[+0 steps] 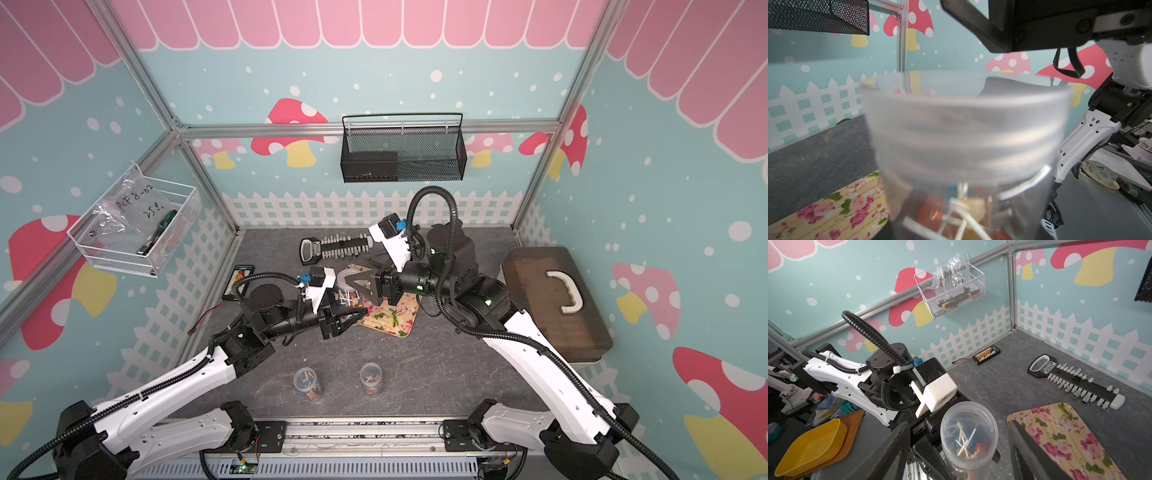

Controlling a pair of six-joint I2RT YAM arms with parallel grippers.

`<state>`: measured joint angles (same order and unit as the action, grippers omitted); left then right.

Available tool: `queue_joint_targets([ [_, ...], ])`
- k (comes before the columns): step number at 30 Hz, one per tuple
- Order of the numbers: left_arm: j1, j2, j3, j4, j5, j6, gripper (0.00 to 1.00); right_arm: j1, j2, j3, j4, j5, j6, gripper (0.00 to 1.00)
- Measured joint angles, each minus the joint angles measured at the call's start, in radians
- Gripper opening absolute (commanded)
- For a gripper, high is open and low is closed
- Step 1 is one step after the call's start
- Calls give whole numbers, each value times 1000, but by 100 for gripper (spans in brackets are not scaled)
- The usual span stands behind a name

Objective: Pour the candies out of the jar
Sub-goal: Unscrew the lid from the jar.

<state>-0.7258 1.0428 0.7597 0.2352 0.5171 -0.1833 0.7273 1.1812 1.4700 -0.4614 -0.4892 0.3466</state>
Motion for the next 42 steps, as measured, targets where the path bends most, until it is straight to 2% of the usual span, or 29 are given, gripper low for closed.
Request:
queue_joint_targets([
  [4,0,0,0,0,0,0,39,26,23,0,-12,38,7,66],
  [16,0,-9,-10,-23,-5,4,39,54,81,0,-42,56,5,65],
  [18,0,-9,-10,-23,-5,4,39,54,84,0,-47,60,2,59],
  [22,0,-9,-10,-24,-8,4,39,57,84,6,-57,75,-13,38],
  [25,2,-10,-10,-19,-8,6,39,60,87,21,-71,77,-39,33],
  [29,3,-14,-10,-13,-9,9,39,59,106,59,-102,66,-86,32],
  [32,3,-23,-8,-5,-7,17,39,29,122,90,-124,-22,-155,32],
  [39,-6,-24,12,-6,51,50,39,-91,145,98,-143,-397,-378,35],
  [42,-7,-24,13,-7,61,58,39,-111,158,98,-142,-474,-423,35],
])
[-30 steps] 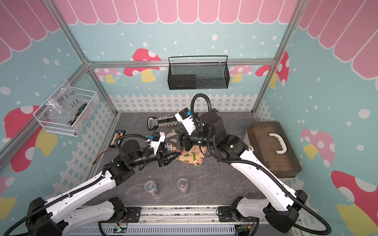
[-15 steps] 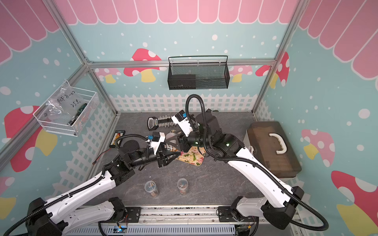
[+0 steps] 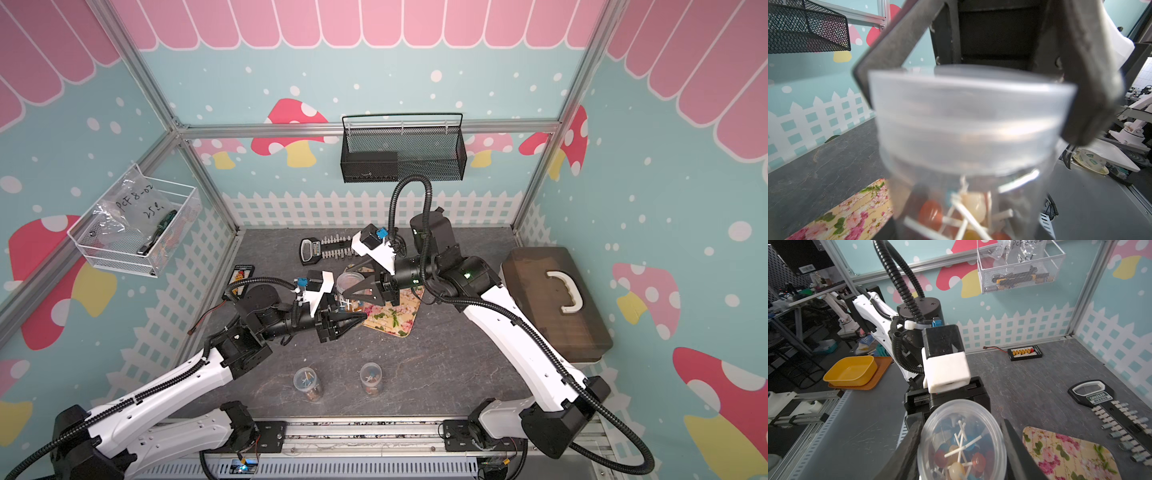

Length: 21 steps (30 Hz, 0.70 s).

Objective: Pour the candies out of the jar
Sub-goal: Unscrew the lid from the jar.

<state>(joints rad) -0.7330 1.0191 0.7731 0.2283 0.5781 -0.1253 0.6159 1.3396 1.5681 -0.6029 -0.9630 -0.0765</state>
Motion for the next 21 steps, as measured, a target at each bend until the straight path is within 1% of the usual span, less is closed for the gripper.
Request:
queue_joint_targets([
  [1,0,0,0,-1,0,2,39,-3,5,0,1,-15,-9,37],
  [2,0,0,0,-3,0,2,39,-7,8,0,1,-26,-14,45],
  [3,0,0,0,-3,0,3,39,-8,10,0,1,-34,-20,59],
  [4,0,0,0,-5,2,2,39,-9,11,0,2,-36,-24,68],
  [5,0,0,0,-7,2,-3,39,-10,11,0,6,-37,-32,72],
  [7,6,0,0,-25,-3,-11,39,-13,2,0,28,-45,-46,78],
  [11,9,-1,0,-41,-20,-23,39,-15,-47,-1,82,-11,11,80],
  [13,9,0,0,-42,-27,-25,39,-14,-79,-1,99,45,58,80],
  [16,10,-1,0,-41,-38,-28,39,-14,-126,-13,119,155,141,76],
  [21,11,0,0,-41,-53,-28,39,-1,-166,-90,146,296,296,74],
])
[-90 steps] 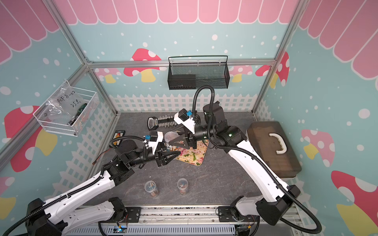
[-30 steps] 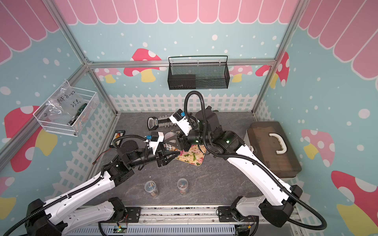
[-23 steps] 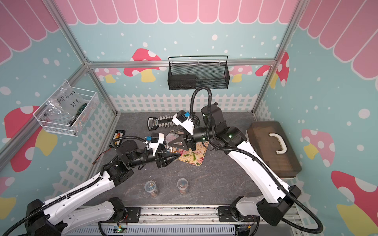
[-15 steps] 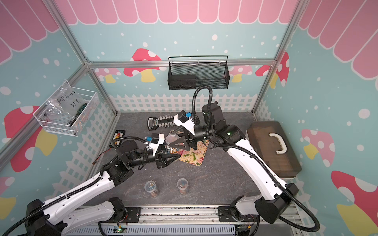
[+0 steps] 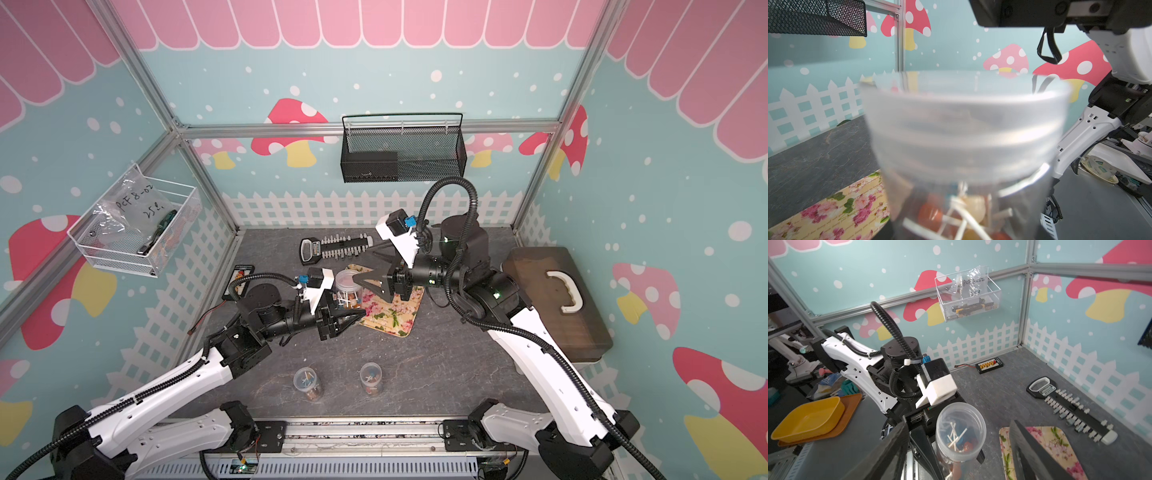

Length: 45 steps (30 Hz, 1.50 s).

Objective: Pour the candies out of the jar
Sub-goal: Unscrew the lid from the jar.

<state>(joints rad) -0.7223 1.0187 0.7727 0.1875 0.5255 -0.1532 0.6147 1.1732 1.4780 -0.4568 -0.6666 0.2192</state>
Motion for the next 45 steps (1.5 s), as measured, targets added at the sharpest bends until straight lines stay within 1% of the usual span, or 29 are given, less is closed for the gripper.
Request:
queue_joint_targets([
  [5,0,0,-3,0,-6,0,39,73,5,-39,-18,113,76,73],
  [10,0,0,-5,0,-7,0,39,106,10,-34,-34,173,101,72],
  [15,0,0,-5,0,-10,0,39,117,38,-25,-38,200,112,70],
  [23,0,2,-5,0,-14,-3,39,140,73,-8,-41,202,117,63],
  [25,0,3,-5,0,-14,-4,39,144,77,-6,-40,202,116,57],
  [28,1,7,-5,-1,-16,-6,39,147,81,-6,-36,201,116,44],
  [30,2,7,-5,0,-17,-8,39,147,82,-5,-36,197,118,37],
  [32,3,7,-5,0,-18,-8,39,147,82,-5,-35,196,111,33],
  [35,3,7,-5,0,-18,-7,39,147,82,-2,-39,193,94,31],
  [38,3,7,-5,5,-17,3,39,143,91,21,-61,171,44,30],
  [40,2,7,2,8,-16,12,39,121,103,43,-77,120,1,30],
  [45,1,9,42,5,-10,41,39,43,137,105,-98,-99,-145,31],
])
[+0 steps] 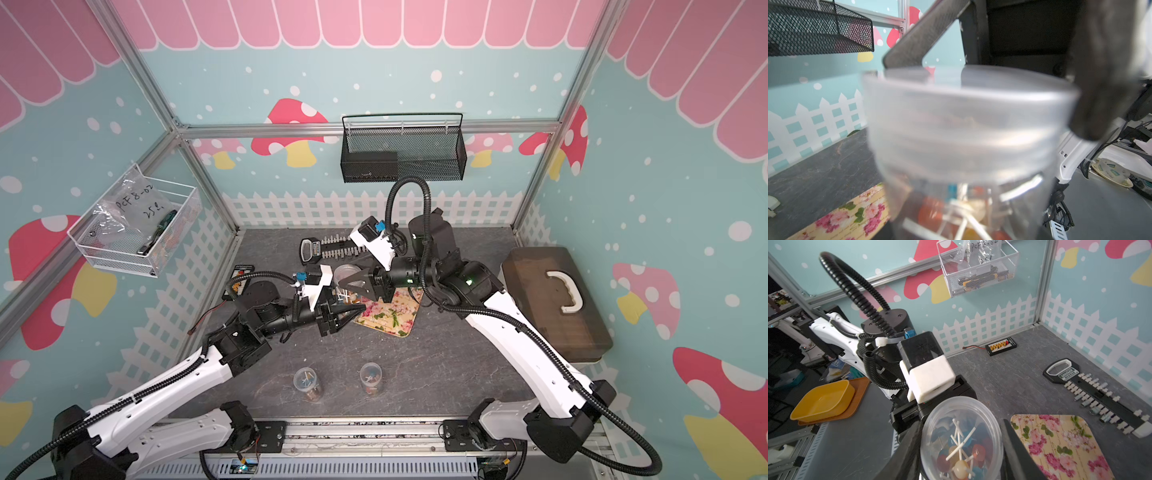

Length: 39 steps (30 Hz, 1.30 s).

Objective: Pour the candies out of the jar
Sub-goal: Unscrew the lid from the jar.

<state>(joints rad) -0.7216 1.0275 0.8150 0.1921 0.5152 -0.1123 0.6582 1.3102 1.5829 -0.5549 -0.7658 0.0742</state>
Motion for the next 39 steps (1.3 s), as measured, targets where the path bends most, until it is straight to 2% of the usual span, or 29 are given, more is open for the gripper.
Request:
queue_joint_targets([
  [3,-6,0,23,2,19,14,39,-40,17,28,-4,-137,-71,30],
  [7,-7,-1,32,0,29,16,39,-66,57,64,-20,-247,-125,31],
  [8,-7,-1,32,-2,28,16,39,-70,67,71,-25,-266,-134,35],
  [10,-5,-1,32,-7,27,15,39,-76,79,77,-31,-286,-146,52],
  [12,-5,-1,32,-10,27,13,39,-76,82,79,-35,-288,-161,64],
  [14,-6,-1,32,-22,23,6,39,-77,77,80,-27,-275,-180,71],
  [17,-2,5,31,-34,8,-3,39,-77,50,77,-24,-232,-188,76],
  [21,-1,22,28,-29,-4,-8,39,-77,-31,44,-19,-113,-143,77],
  [27,-1,56,27,-14,-18,-11,39,-76,-91,-3,17,43,13,75],
  [33,-1,71,27,-7,-22,-11,39,-53,-76,-53,32,124,116,72],
  [39,-1,74,27,-3,-23,-11,39,-26,-55,-56,34,149,148,71],
])
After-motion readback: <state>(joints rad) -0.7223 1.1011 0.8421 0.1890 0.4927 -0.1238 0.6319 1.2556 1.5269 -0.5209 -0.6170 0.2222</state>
